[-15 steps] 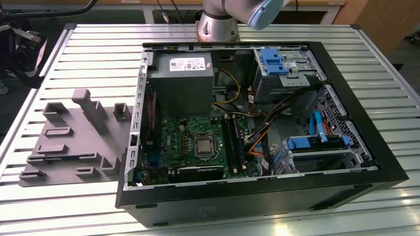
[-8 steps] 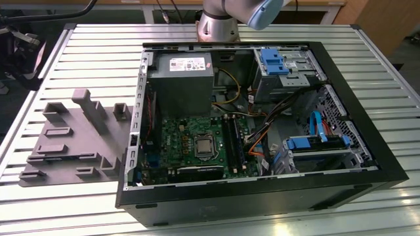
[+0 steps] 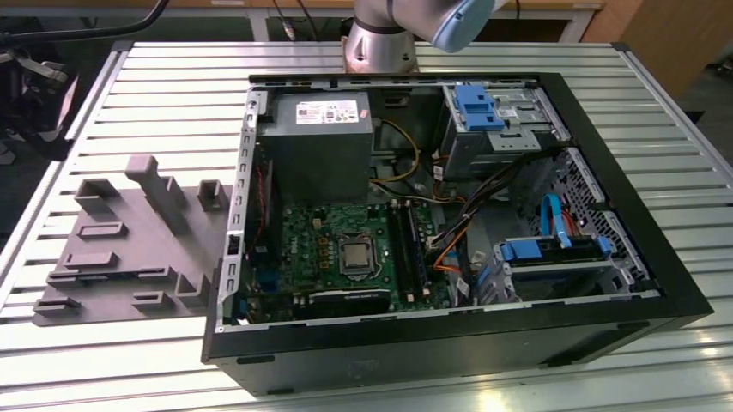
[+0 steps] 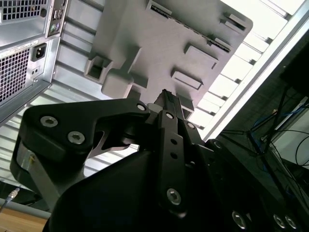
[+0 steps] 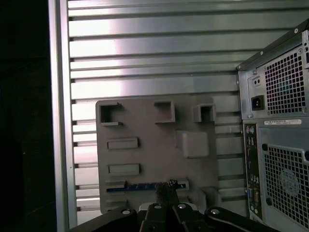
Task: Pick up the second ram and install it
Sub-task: 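Reach for the second ram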
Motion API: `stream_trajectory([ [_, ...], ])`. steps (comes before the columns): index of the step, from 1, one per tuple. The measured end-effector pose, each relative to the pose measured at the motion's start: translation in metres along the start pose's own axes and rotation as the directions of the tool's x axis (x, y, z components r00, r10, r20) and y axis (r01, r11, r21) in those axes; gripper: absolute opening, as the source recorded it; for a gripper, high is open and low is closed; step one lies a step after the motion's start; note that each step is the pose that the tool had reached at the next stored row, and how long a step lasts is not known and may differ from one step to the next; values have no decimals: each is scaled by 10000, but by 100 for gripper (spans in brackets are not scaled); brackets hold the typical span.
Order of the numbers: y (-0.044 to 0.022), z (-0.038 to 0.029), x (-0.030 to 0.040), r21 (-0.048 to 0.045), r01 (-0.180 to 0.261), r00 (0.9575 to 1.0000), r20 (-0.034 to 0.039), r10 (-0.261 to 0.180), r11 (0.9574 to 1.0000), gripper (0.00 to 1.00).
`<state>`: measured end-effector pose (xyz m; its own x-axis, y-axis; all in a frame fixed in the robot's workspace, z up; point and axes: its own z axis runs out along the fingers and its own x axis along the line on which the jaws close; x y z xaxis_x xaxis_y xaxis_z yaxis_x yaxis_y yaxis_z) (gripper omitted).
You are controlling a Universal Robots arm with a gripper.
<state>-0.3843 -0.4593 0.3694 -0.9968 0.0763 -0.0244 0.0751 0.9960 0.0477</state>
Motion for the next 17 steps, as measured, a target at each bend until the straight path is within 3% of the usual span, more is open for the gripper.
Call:
stream_trajectory([
  [17,-51,21,33,-2,0,10000,2,0,10000,11],
])
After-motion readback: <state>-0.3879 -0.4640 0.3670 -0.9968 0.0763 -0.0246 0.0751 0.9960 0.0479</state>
